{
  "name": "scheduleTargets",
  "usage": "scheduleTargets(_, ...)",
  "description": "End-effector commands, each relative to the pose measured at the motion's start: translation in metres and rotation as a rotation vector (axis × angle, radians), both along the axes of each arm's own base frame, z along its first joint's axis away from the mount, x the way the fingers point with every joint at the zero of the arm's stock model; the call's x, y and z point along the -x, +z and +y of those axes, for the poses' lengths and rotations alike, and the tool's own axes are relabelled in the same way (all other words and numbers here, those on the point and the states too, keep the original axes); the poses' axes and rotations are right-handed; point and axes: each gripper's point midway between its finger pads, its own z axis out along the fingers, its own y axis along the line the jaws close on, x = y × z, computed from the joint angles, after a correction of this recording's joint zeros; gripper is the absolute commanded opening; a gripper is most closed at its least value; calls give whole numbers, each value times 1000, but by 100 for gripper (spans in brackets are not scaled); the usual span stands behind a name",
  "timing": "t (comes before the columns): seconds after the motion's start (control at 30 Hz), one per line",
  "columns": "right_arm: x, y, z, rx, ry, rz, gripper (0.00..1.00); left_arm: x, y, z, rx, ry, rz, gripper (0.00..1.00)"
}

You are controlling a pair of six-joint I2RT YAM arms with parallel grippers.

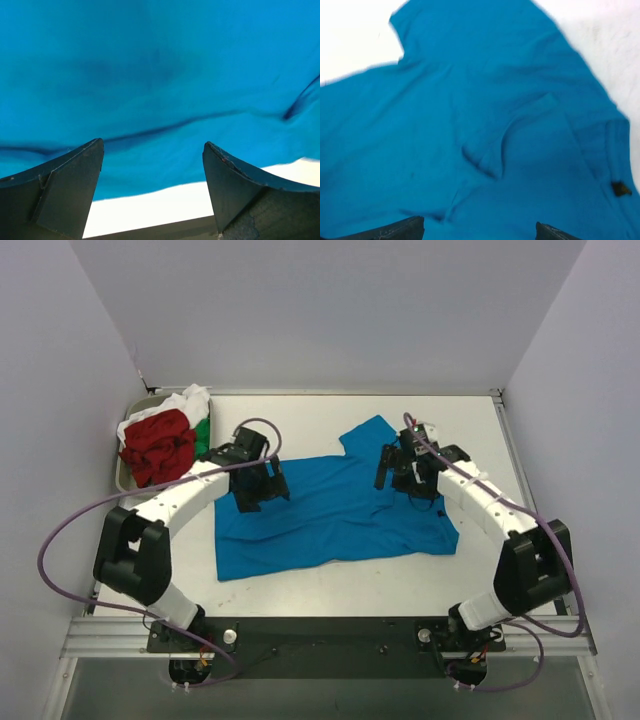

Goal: Fold and stack the t-shirts

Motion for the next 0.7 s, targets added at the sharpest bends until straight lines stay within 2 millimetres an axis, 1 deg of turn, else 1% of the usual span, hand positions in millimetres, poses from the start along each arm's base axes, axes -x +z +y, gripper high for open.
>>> scheduleTargets(0.0,69,-29,-20,236,14,171,92,38,-7,-9,-129,-80,1,90)
scheduleTargets(0.03,73,-31,-27,295,1,175,92,45,-6,-12,-147,-90,-12,90)
scheduleTargets(0.07,81,-34,-30,328,4,195,92,48,-6,-13,-147,-83,-12,90)
scheduleTargets(0.1,88,-41,-35,359,2,210,92,52,-8,-12,-157,-84,-10,90)
scheduleTargets(0.2,95,-49,-45,404,1,228,92,60,-10,-5,-202,-71,-5,90)
scheduleTargets(0.27,95,-49,-50,433,-1,223,92,63,-12,-1,-226,-67,-1,90)
scheduleTargets(0.37,94,-52,-52,450,11,232,92,67,-13,3,-232,-61,0,90)
scheduleTargets(0.57,94,-71,-60,459,-14,297,92,63,-13,8,-263,-45,-5,90)
scheduleTargets(0.67,99,-81,-65,465,-43,330,92,63,-18,8,-269,-44,10,90)
